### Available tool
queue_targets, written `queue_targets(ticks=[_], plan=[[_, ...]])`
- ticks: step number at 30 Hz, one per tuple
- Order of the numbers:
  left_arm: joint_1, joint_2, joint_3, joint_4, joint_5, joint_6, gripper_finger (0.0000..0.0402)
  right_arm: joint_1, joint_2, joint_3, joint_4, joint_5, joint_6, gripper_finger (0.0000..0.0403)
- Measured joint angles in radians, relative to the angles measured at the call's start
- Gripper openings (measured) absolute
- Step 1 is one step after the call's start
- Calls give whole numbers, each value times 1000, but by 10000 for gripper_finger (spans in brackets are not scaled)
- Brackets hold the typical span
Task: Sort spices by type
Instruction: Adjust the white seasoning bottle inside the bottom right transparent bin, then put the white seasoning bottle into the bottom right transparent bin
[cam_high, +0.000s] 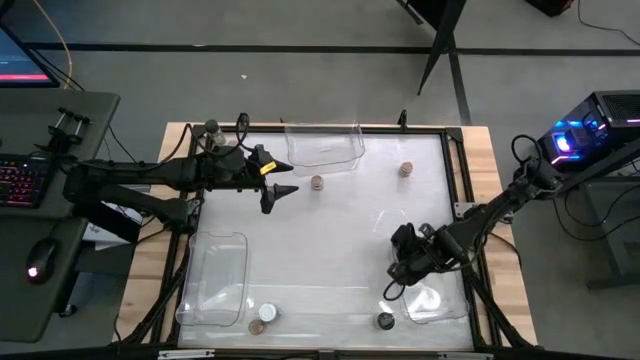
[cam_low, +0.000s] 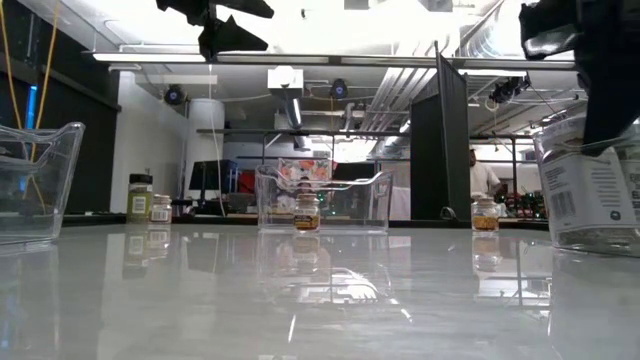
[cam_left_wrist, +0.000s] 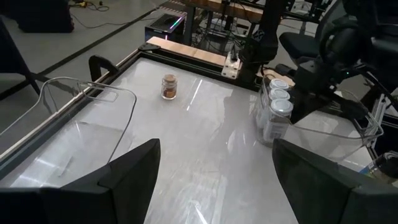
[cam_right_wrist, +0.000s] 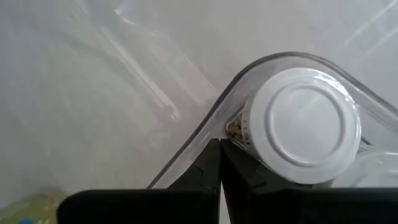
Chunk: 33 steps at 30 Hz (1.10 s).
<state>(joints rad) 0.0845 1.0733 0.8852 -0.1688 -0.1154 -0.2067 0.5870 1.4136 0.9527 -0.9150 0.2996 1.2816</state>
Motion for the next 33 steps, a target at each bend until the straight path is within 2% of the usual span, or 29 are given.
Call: queue_targets(ticks=[8,14,19,22,24,30,33], plan=[[0,0,0,0,0,0,294,-32,0,0,-1,39,0,0],[0,0,0,-2,0,1,294,-37,0,4,-4,24,-37,0],[0,0,0,-24,0,1,294,-37,-1,91,-49,-58,-159,0],[0,0,0,-32,0,3,294,-37,-1,185,-130,-62,-233,0],[0,0,0,-32,0,11,294,-37,-1,254,-199,-29,-263,0],[0,0,0,-60,0,17,294,-64,-2,399,-314,164,-302,0],[0,-1,0,-74,0,17,294,-96,-2,421,-317,184,-343,0]])
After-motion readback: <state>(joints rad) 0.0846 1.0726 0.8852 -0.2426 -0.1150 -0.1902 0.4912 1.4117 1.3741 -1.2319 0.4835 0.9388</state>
